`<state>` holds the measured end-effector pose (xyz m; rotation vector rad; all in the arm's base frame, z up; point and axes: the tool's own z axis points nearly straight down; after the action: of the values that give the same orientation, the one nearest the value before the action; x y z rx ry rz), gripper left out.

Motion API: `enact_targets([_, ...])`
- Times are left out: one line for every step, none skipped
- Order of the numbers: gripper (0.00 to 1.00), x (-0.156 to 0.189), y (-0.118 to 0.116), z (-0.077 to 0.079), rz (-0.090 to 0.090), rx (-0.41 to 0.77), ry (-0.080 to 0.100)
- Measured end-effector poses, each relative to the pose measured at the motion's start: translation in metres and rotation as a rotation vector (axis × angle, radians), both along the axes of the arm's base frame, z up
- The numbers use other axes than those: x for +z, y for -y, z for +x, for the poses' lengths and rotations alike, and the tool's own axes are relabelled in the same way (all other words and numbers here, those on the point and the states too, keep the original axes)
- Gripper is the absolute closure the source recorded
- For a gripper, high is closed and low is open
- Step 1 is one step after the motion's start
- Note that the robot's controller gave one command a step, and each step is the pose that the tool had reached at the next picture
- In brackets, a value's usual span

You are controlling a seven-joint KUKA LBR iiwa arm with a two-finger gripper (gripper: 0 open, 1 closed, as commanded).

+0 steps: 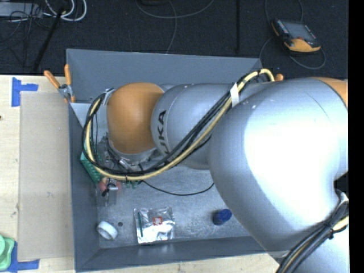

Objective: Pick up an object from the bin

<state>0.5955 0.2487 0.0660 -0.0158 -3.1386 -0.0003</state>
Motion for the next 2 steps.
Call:
enact_targets([0.00, 0.035, 0.003, 0.023, 0.001, 0.478, 0.008])
enact_targets([0.00, 0.039, 0.003, 0.004, 0.001, 0.329, 0.002])
